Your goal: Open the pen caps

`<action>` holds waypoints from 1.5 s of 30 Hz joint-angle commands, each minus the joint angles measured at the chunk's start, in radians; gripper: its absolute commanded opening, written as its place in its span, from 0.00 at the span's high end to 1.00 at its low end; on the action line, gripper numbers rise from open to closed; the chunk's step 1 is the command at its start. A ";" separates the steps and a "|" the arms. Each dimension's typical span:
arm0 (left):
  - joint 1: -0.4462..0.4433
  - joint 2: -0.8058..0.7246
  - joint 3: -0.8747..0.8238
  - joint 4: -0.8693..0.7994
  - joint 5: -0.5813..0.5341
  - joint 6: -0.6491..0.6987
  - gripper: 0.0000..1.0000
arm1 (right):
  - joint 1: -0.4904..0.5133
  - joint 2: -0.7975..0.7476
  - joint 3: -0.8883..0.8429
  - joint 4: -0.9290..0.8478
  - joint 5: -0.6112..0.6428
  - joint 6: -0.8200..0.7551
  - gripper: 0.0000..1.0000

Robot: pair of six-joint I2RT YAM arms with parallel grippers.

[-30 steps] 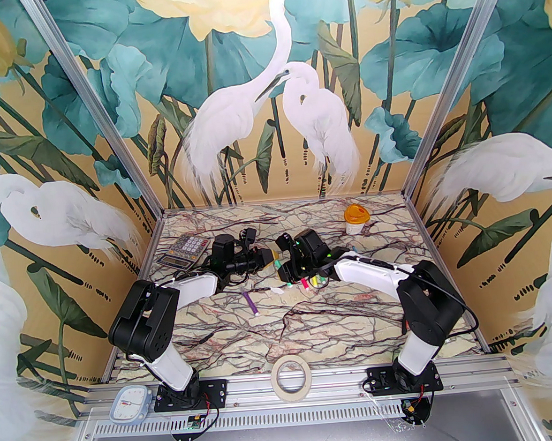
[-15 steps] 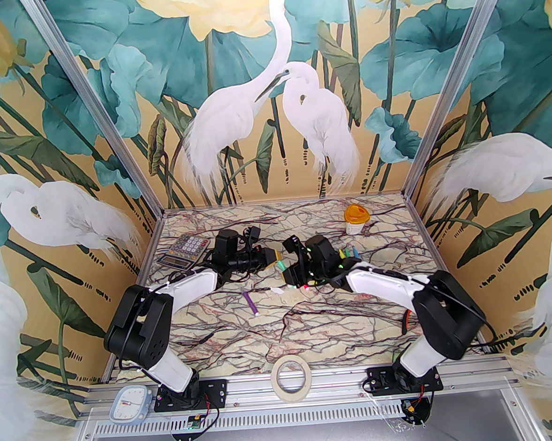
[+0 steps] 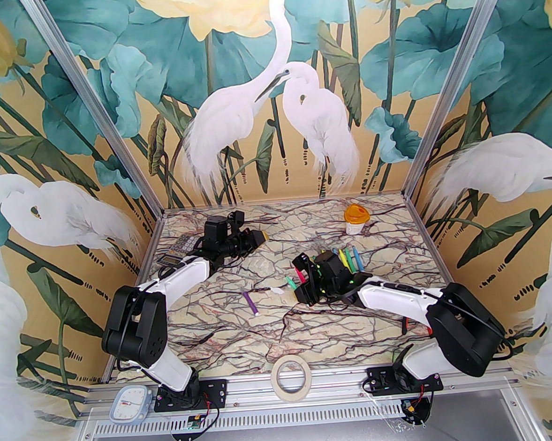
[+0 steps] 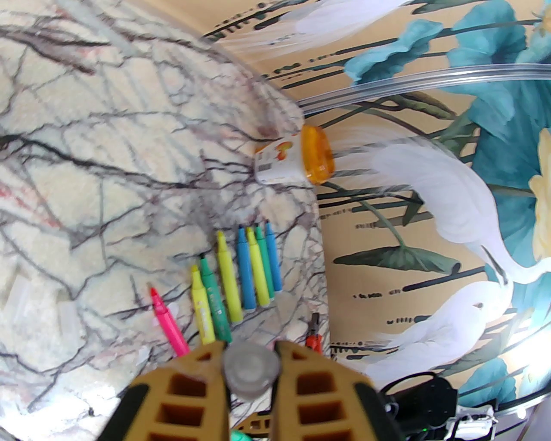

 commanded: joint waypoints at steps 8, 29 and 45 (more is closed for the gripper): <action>-0.094 0.129 0.190 -0.442 -0.330 0.244 1.00 | -0.024 0.227 0.195 -0.026 0.202 0.163 1.00; -0.147 0.296 0.307 -0.532 -0.284 0.286 0.99 | -0.020 0.391 0.342 -0.176 0.314 0.211 0.95; -0.179 0.350 0.356 -0.552 -0.265 0.294 0.96 | -0.019 0.356 0.366 -0.259 0.459 0.187 0.93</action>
